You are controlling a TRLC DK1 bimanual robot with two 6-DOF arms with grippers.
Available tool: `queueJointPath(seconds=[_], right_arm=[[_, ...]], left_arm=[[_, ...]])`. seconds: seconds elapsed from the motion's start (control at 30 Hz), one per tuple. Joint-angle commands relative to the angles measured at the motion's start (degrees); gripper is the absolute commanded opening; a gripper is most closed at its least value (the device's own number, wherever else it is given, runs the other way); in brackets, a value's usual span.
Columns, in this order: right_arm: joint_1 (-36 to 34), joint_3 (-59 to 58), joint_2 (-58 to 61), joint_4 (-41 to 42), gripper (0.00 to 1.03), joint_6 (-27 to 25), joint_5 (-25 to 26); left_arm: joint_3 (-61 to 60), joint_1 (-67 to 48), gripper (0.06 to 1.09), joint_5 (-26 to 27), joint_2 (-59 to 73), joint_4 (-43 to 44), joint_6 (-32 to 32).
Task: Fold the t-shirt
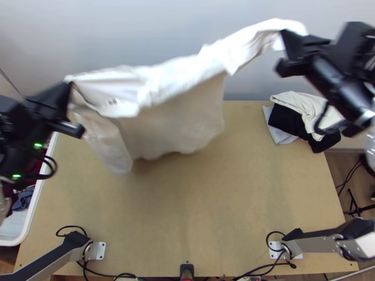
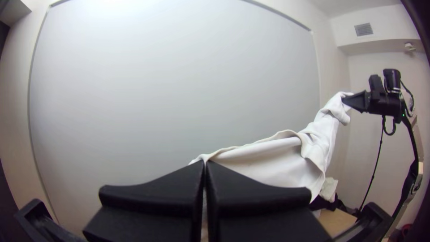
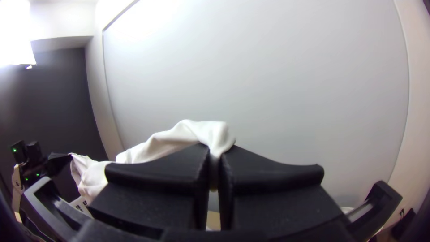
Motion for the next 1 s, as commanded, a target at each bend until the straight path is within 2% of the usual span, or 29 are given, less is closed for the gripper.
queueJointPath(seconds=[0.0,0.2,0.4,0.57,0.63,0.73,0.83,0.9,0.97], right_arm=[[-1.4,0.7,-6.5,-0.3,0.03,0.8,0.4],[-2.9,0.3,-11.6,-7.4,0.03,6.0,-9.1],[-7.4,-1.4,-13.5,-9.6,0.03,10.9,-15.9],[-8.7,-15.6,-14.5,-10.1,0.03,12.6,-17.2],[-8.7,-21.5,-14.1,-10.1,0.03,12.7,-17.4],[-8.7,-30.4,-12.3,-9.1,0.03,12.2,-17.4],[-9.0,-36.1,-8.0,-7.8,0.03,10.4,-17.3],[-10.9,-39.9,-5.8,-2.4,0.03,10.1,-17.3],[-12.9,-44.3,-4.3,6.3,0.03,9.3,-17.3]], left_arm=[[7.4,3.6,0.1,2.1,-1.0,5.2,1.3],[6.8,2.6,0.1,4.2,-4.7,8.2,1.3],[5.0,2.6,0.1,4.4,-5.5,9.9,0.9],[-6.4,4.2,0.1,4.6,-3.6,9.7,1.0],[-13.0,6.5,0.1,6.2,-2.0,11.0,1.4],[-23.5,9.4,0.1,10.3,1.4,19.6,1.4],[-30.6,12.2,0.1,11.2,7.5,32.1,1.2],[-31.2,14.5,0.1,11.4,13.1,36.7,1.2],[-30.7,16.4,0.1,11.6,18.8,40.5,1.3]])
